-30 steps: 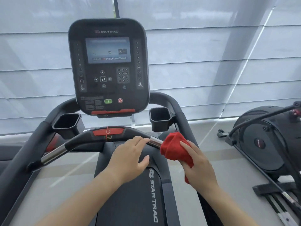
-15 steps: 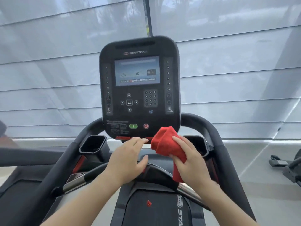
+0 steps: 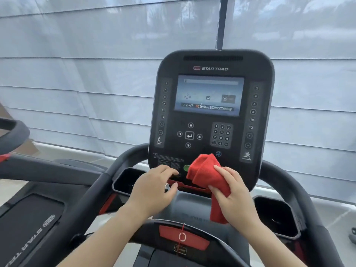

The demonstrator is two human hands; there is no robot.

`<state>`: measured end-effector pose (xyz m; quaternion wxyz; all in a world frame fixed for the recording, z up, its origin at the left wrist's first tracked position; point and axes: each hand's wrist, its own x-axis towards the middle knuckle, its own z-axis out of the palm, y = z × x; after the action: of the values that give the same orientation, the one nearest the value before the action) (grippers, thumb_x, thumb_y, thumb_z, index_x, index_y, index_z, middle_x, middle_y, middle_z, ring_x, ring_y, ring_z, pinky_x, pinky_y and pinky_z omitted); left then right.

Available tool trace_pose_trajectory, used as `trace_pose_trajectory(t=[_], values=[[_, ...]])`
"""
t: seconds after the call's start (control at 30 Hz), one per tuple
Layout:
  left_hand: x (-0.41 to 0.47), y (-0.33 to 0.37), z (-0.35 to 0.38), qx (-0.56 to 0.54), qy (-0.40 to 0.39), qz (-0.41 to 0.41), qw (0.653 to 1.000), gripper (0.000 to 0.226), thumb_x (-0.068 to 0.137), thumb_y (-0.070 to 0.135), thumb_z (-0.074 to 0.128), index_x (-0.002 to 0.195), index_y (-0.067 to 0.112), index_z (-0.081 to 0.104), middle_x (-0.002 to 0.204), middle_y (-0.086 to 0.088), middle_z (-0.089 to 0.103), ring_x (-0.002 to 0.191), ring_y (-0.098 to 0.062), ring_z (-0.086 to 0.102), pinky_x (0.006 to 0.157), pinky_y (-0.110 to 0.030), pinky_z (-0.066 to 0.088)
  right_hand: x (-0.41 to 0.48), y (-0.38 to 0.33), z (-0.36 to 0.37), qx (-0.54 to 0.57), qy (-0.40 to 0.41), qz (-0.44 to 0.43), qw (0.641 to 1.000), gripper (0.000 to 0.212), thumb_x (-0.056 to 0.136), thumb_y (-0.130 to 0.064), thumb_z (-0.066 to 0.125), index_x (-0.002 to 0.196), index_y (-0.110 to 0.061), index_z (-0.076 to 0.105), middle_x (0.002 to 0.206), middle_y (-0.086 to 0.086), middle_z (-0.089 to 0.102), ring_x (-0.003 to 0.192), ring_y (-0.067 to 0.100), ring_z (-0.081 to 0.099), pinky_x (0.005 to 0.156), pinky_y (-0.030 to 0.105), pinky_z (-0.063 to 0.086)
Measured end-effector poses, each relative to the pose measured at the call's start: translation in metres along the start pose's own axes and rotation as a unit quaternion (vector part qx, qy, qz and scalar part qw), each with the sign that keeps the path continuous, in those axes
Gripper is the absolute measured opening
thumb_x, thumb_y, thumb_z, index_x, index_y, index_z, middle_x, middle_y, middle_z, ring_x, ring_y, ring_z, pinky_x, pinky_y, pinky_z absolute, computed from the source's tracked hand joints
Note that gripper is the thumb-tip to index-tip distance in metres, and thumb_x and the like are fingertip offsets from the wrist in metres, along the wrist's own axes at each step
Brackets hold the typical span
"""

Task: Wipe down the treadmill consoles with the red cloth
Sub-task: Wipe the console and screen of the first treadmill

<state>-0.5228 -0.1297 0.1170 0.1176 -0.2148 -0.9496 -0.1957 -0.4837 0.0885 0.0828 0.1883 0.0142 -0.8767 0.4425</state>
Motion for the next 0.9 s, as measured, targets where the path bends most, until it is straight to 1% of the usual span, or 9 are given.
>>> trace_pose_trajectory(t=[0.13, 0.27, 0.4, 0.47, 0.53, 0.57, 0.7, 0.8, 0.9], values=[[0.047, -0.037, -0.013, 0.004, -0.002, 0.023, 1.000, 0.038, 0.080, 0.042, 0.044, 0.113, 0.031, 0.059, 0.112, 0.018, 0.057, 0.102, -0.007, 0.053, 0.082, -0.027, 0.045, 0.041, -0.016, 0.023, -0.013, 0.027, -0.006, 1.000, 0.051, 0.081, -0.020, 0.070, 0.127, -0.031, 0.052, 0.128, -0.012, 0.047, 0.111, -0.001, 0.045, 0.086, -0.003, 0.025], [0.106, -0.067, -0.039, 0.016, 0.017, 0.062, 0.998, 0.032, 0.086, 0.038, 0.051, 0.115, 0.030, 0.058, 0.114, 0.017, 0.058, 0.104, -0.008, 0.054, 0.080, -0.022, 0.042, 0.091, -0.039, 0.033, -0.032, 0.067, -0.023, 0.997, 0.050, 0.083, -0.023, 0.067, 0.129, -0.033, 0.050, 0.130, -0.015, 0.045, 0.111, -0.005, 0.042, 0.086, -0.003, 0.025], [0.166, -0.084, -0.062, 0.025, 0.040, 0.119, 0.992, 0.032, 0.087, 0.034, 0.054, 0.119, 0.028, 0.058, 0.119, 0.014, 0.057, 0.107, -0.012, 0.053, 0.081, -0.025, 0.041, 0.146, -0.063, 0.039, -0.062, 0.121, -0.041, 0.990, 0.051, 0.085, -0.024, 0.065, 0.132, -0.030, 0.047, 0.133, -0.013, 0.043, 0.108, -0.003, 0.043, 0.086, -0.001, 0.029], [0.192, -0.089, -0.070, 0.025, 0.059, 0.144, 0.988, 0.032, 0.087, 0.033, 0.054, 0.118, 0.028, 0.058, 0.118, 0.013, 0.057, 0.106, -0.013, 0.054, 0.079, -0.027, 0.042, 0.172, -0.075, 0.042, -0.097, 0.154, -0.056, 0.982, 0.052, 0.085, -0.024, 0.065, 0.133, -0.028, 0.046, 0.135, -0.010, 0.042, 0.114, 0.006, 0.045, 0.091, 0.011, 0.034], [0.214, -0.092, -0.073, 0.019, 0.077, 0.160, 0.984, 0.031, 0.086, 0.032, 0.055, 0.116, 0.027, 0.058, 0.116, 0.011, 0.057, 0.104, -0.015, 0.054, 0.077, -0.028, 0.043, 0.193, -0.084, 0.041, -0.145, 0.193, -0.078, 0.967, 0.052, 0.085, -0.022, 0.066, 0.133, -0.026, 0.046, 0.136, -0.005, 0.042, 0.117, 0.016, 0.048, 0.091, 0.028, 0.044], [0.224, -0.093, -0.074, 0.014, 0.087, 0.168, 0.982, 0.031, 0.085, 0.032, 0.056, 0.115, 0.026, 0.059, 0.115, 0.010, 0.057, 0.102, -0.015, 0.055, 0.076, -0.029, 0.044, 0.202, -0.087, 0.040, -0.168, 0.211, -0.089, 0.959, 0.053, 0.084, -0.020, 0.066, 0.133, -0.025, 0.047, 0.136, -0.003, 0.043, 0.117, 0.020, 0.048, 0.089, 0.033, 0.047], [0.262, -0.098, -0.073, 0.014, 0.134, 0.207, 0.969, 0.036, 0.078, 0.031, 0.058, 0.112, 0.020, 0.062, 0.115, 0.003, 0.057, 0.101, -0.020, 0.056, 0.074, -0.031, 0.048, 0.239, -0.093, 0.037, -0.247, 0.269, -0.112, 0.924, 0.053, 0.082, -0.020, 0.067, 0.131, -0.022, 0.049, 0.137, 0.003, 0.043, 0.112, 0.027, 0.049, 0.079, 0.041, 0.049], [0.287, -0.103, -0.070, 0.020, 0.171, 0.212, 0.962, 0.041, 0.078, 0.034, 0.054, 0.114, 0.017, 0.061, 0.121, -0.004, 0.056, 0.111, -0.024, 0.054, 0.082, -0.036, 0.050, 0.268, -0.083, 0.042, -0.313, 0.272, -0.108, 0.903, 0.055, 0.079, -0.018, 0.069, 0.130, -0.021, 0.048, 0.140, 0.007, 0.042, 0.115, 0.033, 0.047, 0.081, 0.049, 0.051], [0.307, -0.108, -0.065, 0.023, 0.187, 0.204, 0.961, 0.049, 0.080, 0.041, 0.043, 0.120, 0.016, 0.057, 0.129, -0.008, 0.051, 0.118, -0.025, 0.049, 0.088, -0.039, 0.048, 0.276, -0.066, 0.056, -0.361, 0.268, -0.078, 0.890, 0.062, 0.077, -0.022, 0.069, 0.133, -0.026, 0.042, 0.145, 0.005, 0.037, 0.127, 0.035, 0.039, 0.085, 0.057, 0.046]])
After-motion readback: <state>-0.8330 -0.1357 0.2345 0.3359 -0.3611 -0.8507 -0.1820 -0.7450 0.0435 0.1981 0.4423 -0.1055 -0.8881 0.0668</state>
